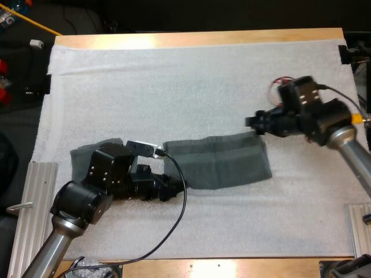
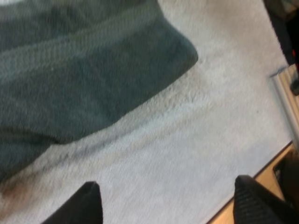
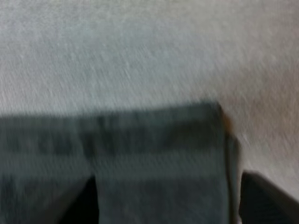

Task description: Pick towel from pile, fold and stack

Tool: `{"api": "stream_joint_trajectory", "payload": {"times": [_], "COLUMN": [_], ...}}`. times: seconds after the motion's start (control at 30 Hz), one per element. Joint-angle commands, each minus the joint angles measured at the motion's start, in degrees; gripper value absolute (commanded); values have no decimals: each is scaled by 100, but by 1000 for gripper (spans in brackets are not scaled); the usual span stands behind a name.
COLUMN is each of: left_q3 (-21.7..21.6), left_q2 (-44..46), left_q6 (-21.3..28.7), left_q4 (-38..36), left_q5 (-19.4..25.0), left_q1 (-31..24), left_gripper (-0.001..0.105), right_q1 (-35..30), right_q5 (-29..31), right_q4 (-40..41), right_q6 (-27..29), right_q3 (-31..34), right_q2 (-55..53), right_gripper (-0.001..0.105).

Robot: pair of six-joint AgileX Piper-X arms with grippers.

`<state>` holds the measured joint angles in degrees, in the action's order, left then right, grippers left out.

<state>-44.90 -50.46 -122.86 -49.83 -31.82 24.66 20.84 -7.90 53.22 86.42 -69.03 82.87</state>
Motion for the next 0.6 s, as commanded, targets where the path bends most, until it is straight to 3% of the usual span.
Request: {"api": "stream_joint_trajectory", "payload": {"times": [0.0, 0.23, 0.4, 0.57], "left_q3": [-13, -13, -13, -13], "left_q2": [33, 21, 22, 22], "left_q6": [-194, -550, -588, -588], "left_q4": [225, 646, 691, 691], "left_q5": [136, 428, 471, 470], "left_q1": [27, 27, 27, 27], "left_gripper": [58, 58, 58, 58], "right_q1": [-238, -1159, -1765, -1961], "right_q5": [-252, -882, -1577, -1939], "right_q4": [169, 136, -127, -685], "right_q6": [298, 601, 616, 591], "right_q3": [-45, 109, 675, 1359], "right_q2": [-55, -55, -55, -55], "right_gripper": [62, 62, 62, 62]}}
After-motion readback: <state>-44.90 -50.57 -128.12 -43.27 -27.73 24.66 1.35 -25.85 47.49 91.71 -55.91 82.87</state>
